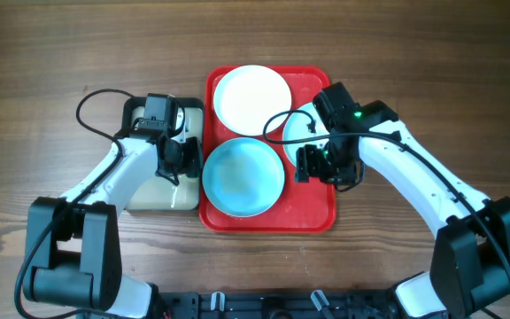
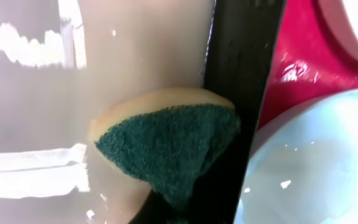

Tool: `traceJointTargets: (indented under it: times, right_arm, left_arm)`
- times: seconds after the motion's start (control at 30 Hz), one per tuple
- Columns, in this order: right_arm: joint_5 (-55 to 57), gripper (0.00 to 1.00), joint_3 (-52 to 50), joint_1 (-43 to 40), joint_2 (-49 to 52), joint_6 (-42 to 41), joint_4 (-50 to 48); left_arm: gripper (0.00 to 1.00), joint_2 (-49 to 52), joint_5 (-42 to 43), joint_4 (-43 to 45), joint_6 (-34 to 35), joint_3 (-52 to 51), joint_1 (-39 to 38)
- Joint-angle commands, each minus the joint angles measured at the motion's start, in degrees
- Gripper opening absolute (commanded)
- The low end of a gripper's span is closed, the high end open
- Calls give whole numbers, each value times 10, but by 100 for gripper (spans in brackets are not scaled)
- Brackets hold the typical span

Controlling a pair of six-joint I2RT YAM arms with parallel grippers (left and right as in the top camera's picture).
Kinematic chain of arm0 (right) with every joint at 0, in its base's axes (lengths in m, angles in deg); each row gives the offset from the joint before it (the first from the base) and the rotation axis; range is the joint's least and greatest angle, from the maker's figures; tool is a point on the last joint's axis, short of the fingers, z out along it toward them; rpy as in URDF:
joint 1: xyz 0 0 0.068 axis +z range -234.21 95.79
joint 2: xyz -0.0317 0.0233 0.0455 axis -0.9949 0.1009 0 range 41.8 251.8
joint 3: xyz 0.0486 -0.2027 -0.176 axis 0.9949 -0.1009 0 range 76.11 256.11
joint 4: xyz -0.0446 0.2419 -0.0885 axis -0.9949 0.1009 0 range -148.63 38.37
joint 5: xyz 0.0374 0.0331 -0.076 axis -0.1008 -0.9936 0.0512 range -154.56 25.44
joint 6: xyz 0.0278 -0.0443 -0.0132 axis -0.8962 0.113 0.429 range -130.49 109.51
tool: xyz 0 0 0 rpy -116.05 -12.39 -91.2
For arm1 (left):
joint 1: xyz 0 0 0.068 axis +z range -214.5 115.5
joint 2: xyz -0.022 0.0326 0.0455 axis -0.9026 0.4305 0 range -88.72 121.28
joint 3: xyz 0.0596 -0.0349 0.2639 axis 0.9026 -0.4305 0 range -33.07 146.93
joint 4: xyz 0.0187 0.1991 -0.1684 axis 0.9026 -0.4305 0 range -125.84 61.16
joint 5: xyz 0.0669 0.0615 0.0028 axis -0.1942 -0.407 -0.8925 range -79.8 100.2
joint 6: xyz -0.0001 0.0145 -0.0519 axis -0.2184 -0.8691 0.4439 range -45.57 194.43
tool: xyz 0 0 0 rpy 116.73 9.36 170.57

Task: Clean dirty plates on tray and stack at the side
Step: 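Lift the light-blue plate with the right gripper off the tray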

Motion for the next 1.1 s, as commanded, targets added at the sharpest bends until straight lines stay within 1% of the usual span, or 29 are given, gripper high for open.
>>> traceJointTargets:
  times: [0.0, 0.07, 0.13, 0.17, 0.27, 0.33, 0.4, 0.47, 0.5, 0.53, 0.57, 0.63, 0.7, 0.77, 0.83, 0.97, 1.07]
  right_arm:
    - [5, 69, -3, 12, -6, -47, -33]
    - [9, 69, -4, 29, -2, -64, -50]
    - [70, 68, -4, 59, 8, -121, -72]
    - [83, 68, -4, 71, 16, -137, -81]
    - [83, 68, -4, 93, 34, -138, -115]
    - [101, 68, -4, 99, 52, -168, -133]
    - [107, 68, -4, 100, 75, -179, -142]
    - [107, 67, -4, 100, 100, -178, -153]
    - [107, 64, -4, 100, 110, -179, -158]
    - [104, 59, -4, 100, 121, -178, -161]
    - [98, 48, -4, 100, 129, -178, -164]
    - [88, 33, -4, 100, 136, -178, -170]
    - [87, 26, -4, 100, 137, -178, -172]
    - [87, 13, -4, 100, 137, -178, -173]
    - [87, 4, -4, 100, 137, -179, -179]
    - [87, 4, -2, 100, 131, -175, -176]
    - [106, 4, 30, 99, 87, -147, -130]
  left_arm:
    - [4, 3, -18, 10, 4, -2, -7]
    - [4, -12, -40, 9, 5, -2, -7]
    - [4, -61, -64, 8, 5, -1, -7]
    - [4, -88, -89, 8, 5, 1, -7]
    - [4, -157, -163, 7, 5, 1, -7]
    - [4, -204, -220, 7, 6, 1, -4]
    - [4, -224, -196, 3, 9, 1, 8]
    - [4, -216, -161, -17, 0, 1, 20]
    - [4, -212, -150, -21, 0, 1, 25]
    - [4, -204, -134, -24, 0, 1, 36]
    - [4, -198, -125, -24, 0, 1, 44]
    - [4, -184, -86, -23, -15, 1, 65]
    - [4, -165, -29, -23, -28, 1, 92]
    - [4, -149, 18, -26, -45, 1, 115]
    - [4, -136, 29, -30, -45, 1, 123]
    - [4, -128, 31, -33, -71, 1, 124]
    - [4, -128, 31, -34, -71, 1, 124]
